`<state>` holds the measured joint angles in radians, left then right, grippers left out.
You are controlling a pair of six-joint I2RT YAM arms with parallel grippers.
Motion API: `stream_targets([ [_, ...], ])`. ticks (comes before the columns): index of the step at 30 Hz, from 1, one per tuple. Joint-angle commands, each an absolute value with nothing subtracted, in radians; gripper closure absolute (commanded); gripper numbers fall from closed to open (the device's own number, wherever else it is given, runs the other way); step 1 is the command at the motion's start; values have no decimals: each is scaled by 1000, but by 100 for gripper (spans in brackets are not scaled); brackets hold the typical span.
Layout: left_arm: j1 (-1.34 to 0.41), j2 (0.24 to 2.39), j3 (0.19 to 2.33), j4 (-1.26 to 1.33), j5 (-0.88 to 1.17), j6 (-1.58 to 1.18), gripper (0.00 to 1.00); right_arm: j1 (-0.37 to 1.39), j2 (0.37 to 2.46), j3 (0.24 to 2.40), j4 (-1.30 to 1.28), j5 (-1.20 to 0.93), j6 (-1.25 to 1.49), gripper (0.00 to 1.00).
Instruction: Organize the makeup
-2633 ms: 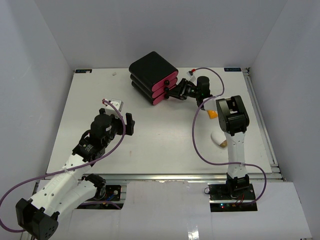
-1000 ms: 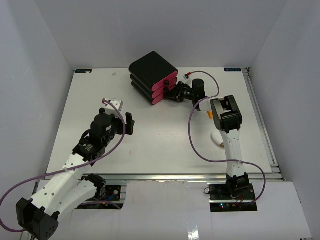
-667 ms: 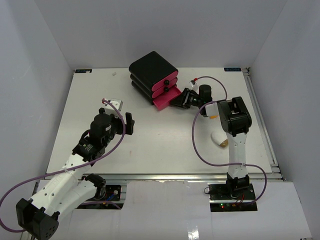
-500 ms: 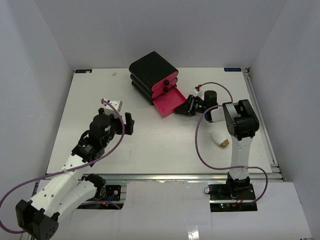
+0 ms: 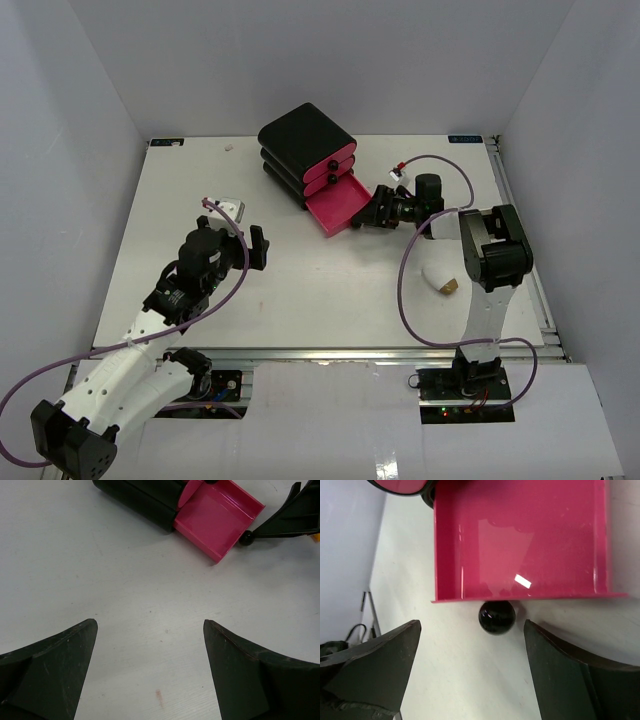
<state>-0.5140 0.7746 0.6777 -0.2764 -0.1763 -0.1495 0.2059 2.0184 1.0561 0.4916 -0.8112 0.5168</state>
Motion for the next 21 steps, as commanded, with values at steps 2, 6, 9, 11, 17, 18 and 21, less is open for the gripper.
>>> stream_targets([
  [2,-509,747,672,-261,-145,-145,2,193,1866,1055,182,-790,246,10],
  [6,-509,729,672,-262,-139,-146,2,193,1715,1080,-93,-689,4,10],
  [9,-509,708,673,-260,-125,-149,2,194,1596,1112,-250,-488,-296,10],
  [11,-510,699,672,-258,-116,-150,2,190,1533,1096,-273,-322,-390,10],
  [17,-509,686,672,-258,-95,-153,2,120,1550,1100,-437,-386,-537,10],
  [18,-509,684,672,-259,-93,-152,2,120,1551,1087,-432,-355,-546,10],
  [21,-509,674,671,-258,-89,-154,2,118,1553,1067,-421,-269,-579,10],
])
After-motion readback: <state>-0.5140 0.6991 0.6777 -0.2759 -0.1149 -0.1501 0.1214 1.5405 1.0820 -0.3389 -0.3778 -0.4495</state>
